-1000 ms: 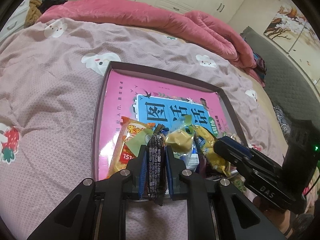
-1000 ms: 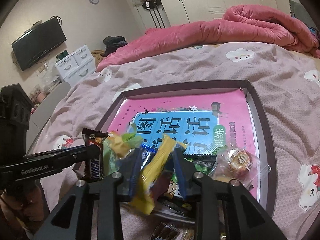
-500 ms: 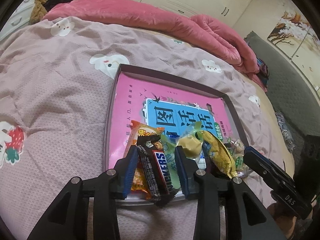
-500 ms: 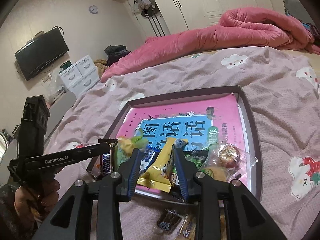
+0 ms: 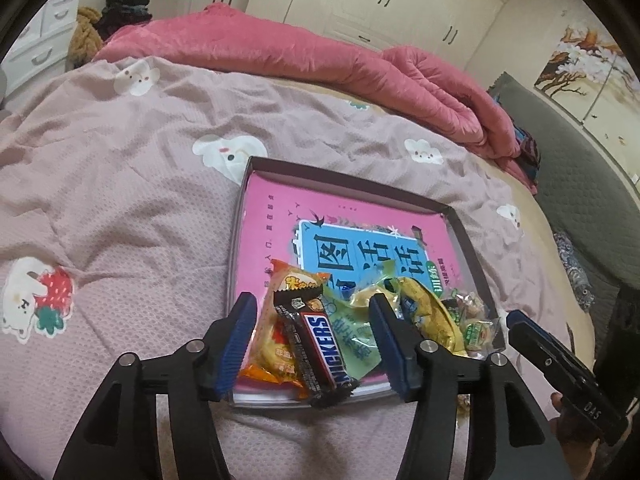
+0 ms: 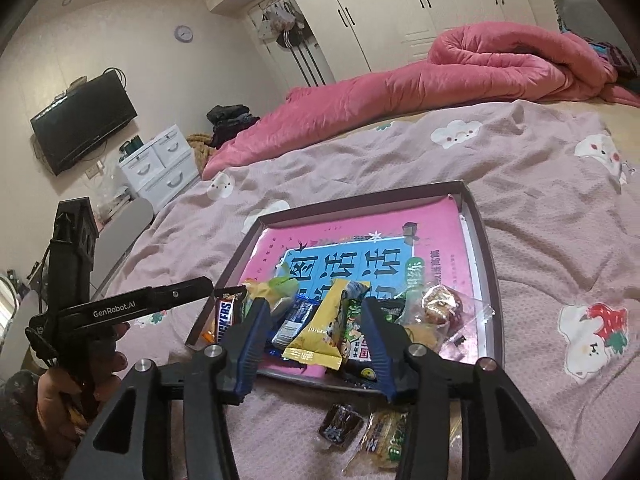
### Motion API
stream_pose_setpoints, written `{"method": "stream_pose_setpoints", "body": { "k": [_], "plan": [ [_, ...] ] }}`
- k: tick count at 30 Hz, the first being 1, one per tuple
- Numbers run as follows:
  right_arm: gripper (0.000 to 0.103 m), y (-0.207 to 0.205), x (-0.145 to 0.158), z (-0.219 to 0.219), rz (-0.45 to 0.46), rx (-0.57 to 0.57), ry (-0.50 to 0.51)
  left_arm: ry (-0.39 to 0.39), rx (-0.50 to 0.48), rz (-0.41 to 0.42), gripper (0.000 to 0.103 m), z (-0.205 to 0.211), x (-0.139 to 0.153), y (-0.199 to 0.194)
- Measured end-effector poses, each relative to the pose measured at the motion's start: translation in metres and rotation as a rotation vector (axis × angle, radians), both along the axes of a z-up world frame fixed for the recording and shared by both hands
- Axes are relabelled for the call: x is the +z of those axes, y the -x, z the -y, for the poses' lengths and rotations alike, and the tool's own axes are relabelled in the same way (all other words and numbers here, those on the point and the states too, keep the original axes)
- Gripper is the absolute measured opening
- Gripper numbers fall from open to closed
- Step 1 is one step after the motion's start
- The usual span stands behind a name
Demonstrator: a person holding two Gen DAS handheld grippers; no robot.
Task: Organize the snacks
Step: 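Lower both snacks into the tray and open both tools, then withdraw both tools toward the dark candy and clear cracker bag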
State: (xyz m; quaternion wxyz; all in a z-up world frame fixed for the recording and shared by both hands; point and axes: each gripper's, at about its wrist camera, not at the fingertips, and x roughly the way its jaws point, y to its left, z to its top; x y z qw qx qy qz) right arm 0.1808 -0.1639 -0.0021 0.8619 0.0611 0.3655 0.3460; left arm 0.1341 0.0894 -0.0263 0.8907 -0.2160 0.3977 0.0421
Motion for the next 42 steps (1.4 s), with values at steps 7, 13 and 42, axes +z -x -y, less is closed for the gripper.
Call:
{"method": "stream_pose_setpoints", "body": {
  "k": [7, 13, 42],
  "plan": [
    [0.052, 0.010, 0.009, 0.014, 0.015, -0.034, 0.003, -0.004, -0.027, 0.029, 0.070, 0.009, 0.016, 0.009],
    [0.054, 0.014, 0.009, 0.031, -0.015, -0.088, 0.002, -0.009, -0.079, 0.040, 0.072, 0.024, 0.025, 0.017],
    [0.063, 0.033, -0.012, 0.055, -0.142, -0.170, 0.132, -0.044, -0.291, -0.076, 0.072, 0.104, -0.003, 0.025]
  ]
}}
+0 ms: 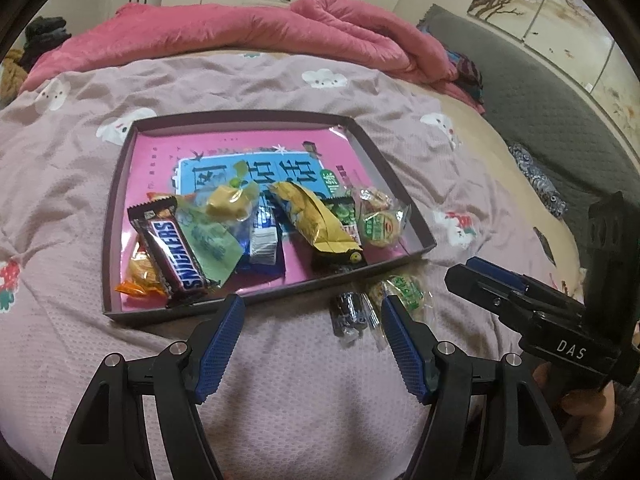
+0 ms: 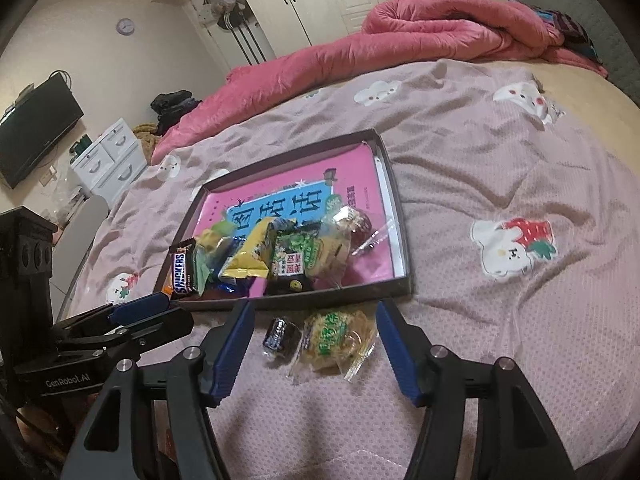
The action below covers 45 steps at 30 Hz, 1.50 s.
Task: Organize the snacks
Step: 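Withdraw both tools toward the dark candy and clear cracker bag, then grasp the dark wrapped candy with the left tool while the right tool grasps the cracker bag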
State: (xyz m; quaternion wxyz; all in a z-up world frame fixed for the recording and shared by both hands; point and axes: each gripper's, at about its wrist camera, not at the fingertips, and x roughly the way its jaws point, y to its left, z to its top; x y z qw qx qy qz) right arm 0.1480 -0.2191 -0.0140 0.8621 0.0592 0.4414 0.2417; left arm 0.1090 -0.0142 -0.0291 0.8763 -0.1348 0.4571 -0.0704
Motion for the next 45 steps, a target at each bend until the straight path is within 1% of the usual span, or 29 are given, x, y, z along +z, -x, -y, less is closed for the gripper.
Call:
{"method": "stream_pose_setpoints", "body": {
  "k": [2, 13, 18, 21, 24, 28, 29, 31, 33, 35, 37, 38, 39, 40, 42, 45],
  "plan": [
    [0.063, -0.002, -0.003, 0.004, -0.014, -0.014, -0.001, 0.002, -0.003, -0.013, 0.072, 0.002, -0.004, -0.002],
    [0.063, -0.016, -0.033, 0.010, -0.177, -0.041, -0.031, 0.005, -0.054, -0.090, 0.072, 0.017, -0.035, -0.018],
    [0.063, -0.025, -0.051, 0.012, -0.264, -0.051, -0.080, 0.021, -0.074, -0.121, 0.072, 0.021, -0.049, -0.029],
    [0.063, -0.030, -0.062, 0.015, -0.312, -0.062, -0.116, 0.014, -0.077, -0.126, 0.072, 0.024, -0.054, -0.035],
    [0.063, -0.035, -0.066, 0.016, -0.330, -0.066, -0.144, 0.019, -0.083, -0.130, 0.071, 0.026, -0.057, -0.040],
    [0.063, -0.039, -0.069, 0.014, -0.333, -0.054, -0.161, 0.011, -0.100, -0.137, 0.061, 0.032, -0.062, -0.044],
    [0.062, -0.040, -0.070, 0.012, -0.334, -0.044, -0.165, 0.009, -0.104, -0.139, 0.060, 0.033, -0.063, -0.045],
    [0.055, -0.043, -0.071, 0.006, -0.341, -0.025, -0.176, 0.006, -0.113, -0.138, 0.059, 0.036, -0.064, -0.045],
    [0.053, -0.047, -0.076, 0.002, -0.370, -0.009, -0.206, -0.004, -0.122, -0.136, 0.056, 0.039, -0.065, -0.046],
    [0.052, -0.049, -0.079, 0.001, -0.377, -0.008, -0.208, -0.008, -0.123, -0.138, 0.052, 0.040, -0.066, -0.047],
    [0.047, -0.051, -0.080, -0.002, -0.379, 0.002, -0.209, -0.008, -0.124, -0.140, 0.050, 0.041, -0.068, -0.048],
    [0.045, -0.053, -0.082, -0.003, -0.382, 0.005, -0.211, -0.009, -0.125, -0.139, 0.046, 0.042, -0.068, -0.049],
    [0.040, -0.053, -0.083, -0.005, -0.383, 0.007, -0.213, -0.011, -0.128, -0.139, 0.043, 0.043, -0.069, -0.050],
    [0.036, -0.054, -0.084, -0.007, -0.386, 0.014, -0.217, -0.012, -0.130, -0.140, 0.038, 0.043, -0.069, -0.050],
    [0.034, -0.053, -0.084, -0.009, -0.380, 0.021, -0.216, -0.009, -0.139, -0.141, 0.030, 0.045, -0.070, -0.050],
    [0.032, -0.051, -0.078, -0.010, -0.354, 0.034, -0.214, -0.018, -0.149, -0.129, 0.029, 0.046, -0.069, -0.049]
  ]
}}
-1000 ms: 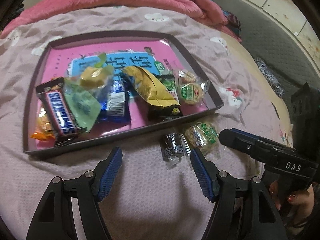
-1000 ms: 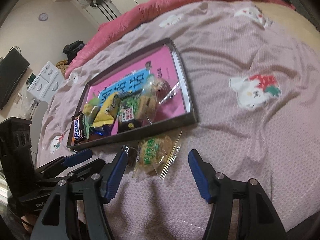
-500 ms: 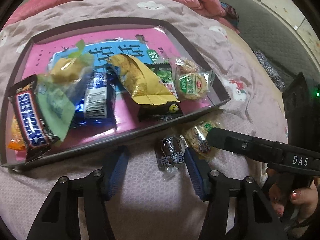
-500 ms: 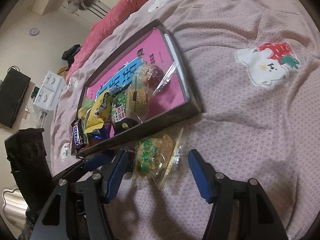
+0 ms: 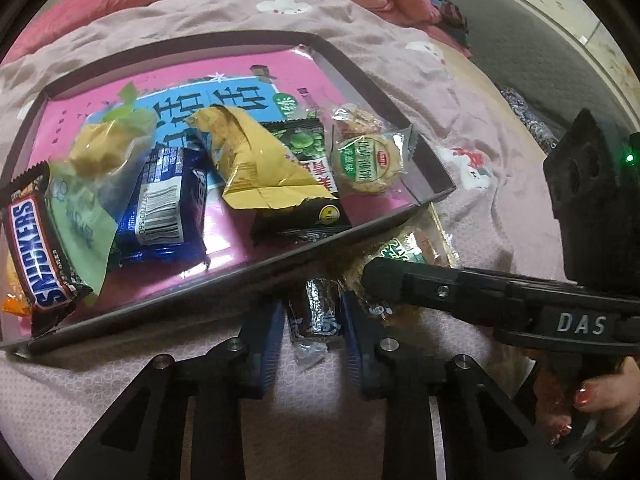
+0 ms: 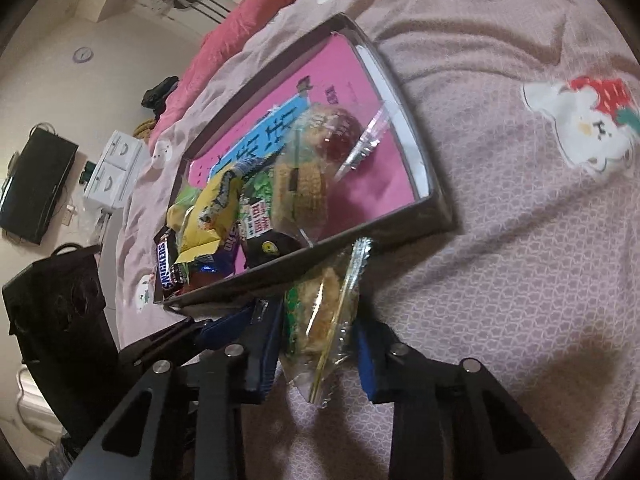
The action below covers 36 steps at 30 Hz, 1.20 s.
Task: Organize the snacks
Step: 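Grasp the dark wrapped candy with the left tool while the right tool grasps the cracker bag, then carry both snacks over the tray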
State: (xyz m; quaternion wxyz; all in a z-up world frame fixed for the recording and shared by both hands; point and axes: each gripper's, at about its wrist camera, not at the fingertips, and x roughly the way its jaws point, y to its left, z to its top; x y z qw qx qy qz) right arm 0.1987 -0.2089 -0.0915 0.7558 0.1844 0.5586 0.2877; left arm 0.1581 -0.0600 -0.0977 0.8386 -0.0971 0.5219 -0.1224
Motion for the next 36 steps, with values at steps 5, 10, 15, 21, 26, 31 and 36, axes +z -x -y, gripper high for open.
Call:
{"method": "stream_pose_setpoints", "body": {
  "k": [5, 10, 15, 21, 26, 31, 36],
  "plan": [
    [0.031, 0.010, 0.013, 0.002, 0.043, 0.003, -0.008, 0.023, 0.002, 0.006, 0.028, -0.004, 0.003, 0.003],
    [0.031, 0.017, 0.033, 0.005, 0.127, -0.008, -0.018, 0.039, -0.001, 0.022, 0.028, -0.008, 0.013, 0.014],
    [0.031, 0.020, 0.056, 0.006, 0.245, -0.017, -0.016, 0.042, 0.022, 0.064, 0.028, -0.018, 0.033, 0.028],
    [0.031, 0.021, 0.073, 0.004, 0.325, -0.018, -0.027, 0.031, 0.110, 0.120, 0.028, -0.047, 0.056, 0.035],
    [0.031, 0.017, 0.076, 0.003, 0.352, -0.016, -0.025, 0.026, 0.164, 0.144, 0.028, -0.066, 0.065, 0.031],
    [0.031, 0.012, 0.080, 0.001, 0.377, -0.019, -0.029, 0.022, 0.199, 0.167, 0.028, -0.076, 0.072, 0.026],
    [0.031, 0.006, 0.083, -0.002, 0.400, -0.021, -0.034, 0.025, 0.205, 0.173, 0.028, -0.075, 0.072, 0.017]
  ]
}}
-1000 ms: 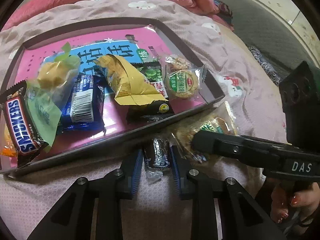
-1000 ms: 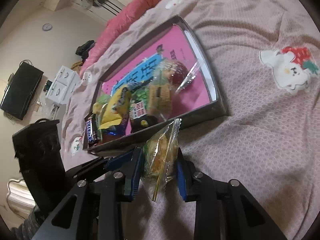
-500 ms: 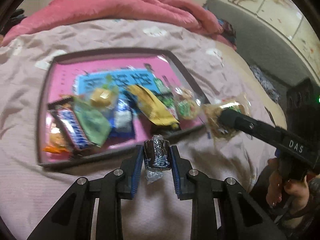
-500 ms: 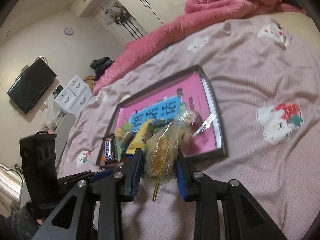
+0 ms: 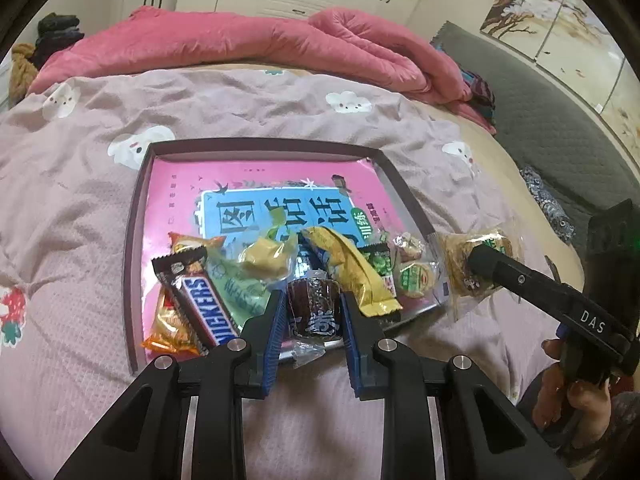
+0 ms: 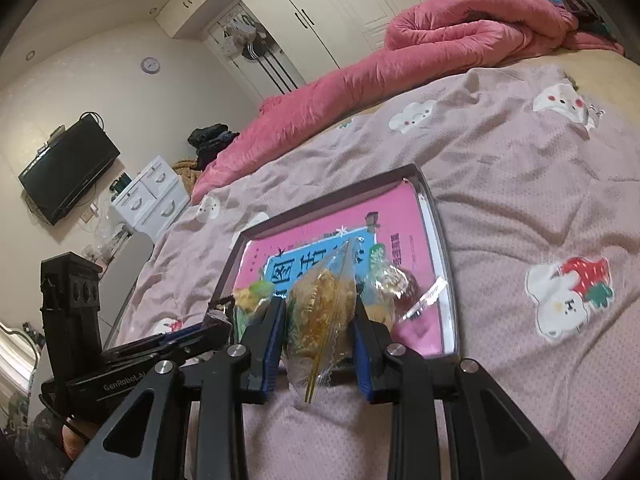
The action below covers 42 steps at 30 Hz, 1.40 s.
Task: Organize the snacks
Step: 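Carry both snacks over the tray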
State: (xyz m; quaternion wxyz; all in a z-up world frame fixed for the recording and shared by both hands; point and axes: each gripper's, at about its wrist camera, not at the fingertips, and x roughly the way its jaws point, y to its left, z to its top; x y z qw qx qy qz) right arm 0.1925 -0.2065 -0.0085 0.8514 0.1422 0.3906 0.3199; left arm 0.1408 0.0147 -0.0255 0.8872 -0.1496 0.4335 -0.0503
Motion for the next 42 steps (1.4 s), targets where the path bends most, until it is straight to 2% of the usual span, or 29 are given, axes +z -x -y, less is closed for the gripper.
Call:
{"method": "stream_pose_setpoints", "body": {
  "k": [13, 19, 34, 42],
  "plan": [
    [0.031, -0.017, -0.001, -0.017, 0.030, 0.015, 0.041, -0.017, -0.009, -0.010, 0.028, 0.011, -0.006, -0.022],
    [0.031, -0.025, -0.010, -0.019, -0.015, 0.024, 0.016, -0.015, -0.001, -0.031, 0.028, 0.011, -0.013, -0.027],
    [0.031, -0.036, -0.028, -0.038, -0.067, 0.079, 0.041, -0.015, -0.004, -0.054, 0.028, 0.013, -0.025, -0.034],
    [0.032, -0.034, -0.036, -0.046, -0.077, 0.085, 0.099, -0.016, -0.003, -0.062, 0.028, 0.013, -0.028, -0.036]
  ]
}}
